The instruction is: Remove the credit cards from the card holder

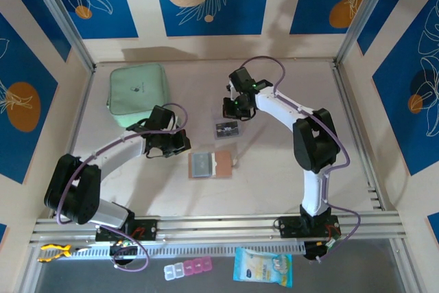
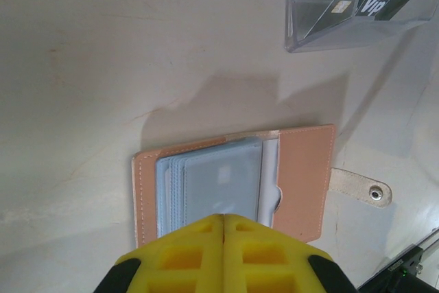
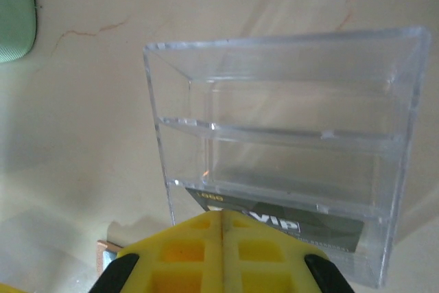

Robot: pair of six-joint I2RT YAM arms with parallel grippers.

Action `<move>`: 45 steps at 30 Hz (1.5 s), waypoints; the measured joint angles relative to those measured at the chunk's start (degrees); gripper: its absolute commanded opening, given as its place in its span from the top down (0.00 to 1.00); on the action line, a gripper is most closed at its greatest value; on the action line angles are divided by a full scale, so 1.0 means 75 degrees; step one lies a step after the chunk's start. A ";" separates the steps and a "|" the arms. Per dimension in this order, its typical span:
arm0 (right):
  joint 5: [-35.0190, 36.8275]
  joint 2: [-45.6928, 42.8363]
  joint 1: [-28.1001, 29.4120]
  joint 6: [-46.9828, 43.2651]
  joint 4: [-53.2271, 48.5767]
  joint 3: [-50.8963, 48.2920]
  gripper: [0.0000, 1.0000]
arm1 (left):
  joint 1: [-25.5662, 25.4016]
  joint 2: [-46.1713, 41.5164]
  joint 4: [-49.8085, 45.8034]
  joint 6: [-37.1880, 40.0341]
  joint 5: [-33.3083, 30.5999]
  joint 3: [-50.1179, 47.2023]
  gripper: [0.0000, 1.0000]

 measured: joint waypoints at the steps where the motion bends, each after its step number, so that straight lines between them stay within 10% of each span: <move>1: -0.0006 0.0058 0.0000 0.0000 0.0009 0.0015 0.99 | -0.0003 0.0012 0.0012 0.0000 0.0009 0.0000 0.96; 45: -0.0047 0.0510 0.0009 -0.0006 -0.0187 -0.0038 0.99 | -0.0041 0.0192 0.0163 -0.0032 0.0172 0.0000 0.95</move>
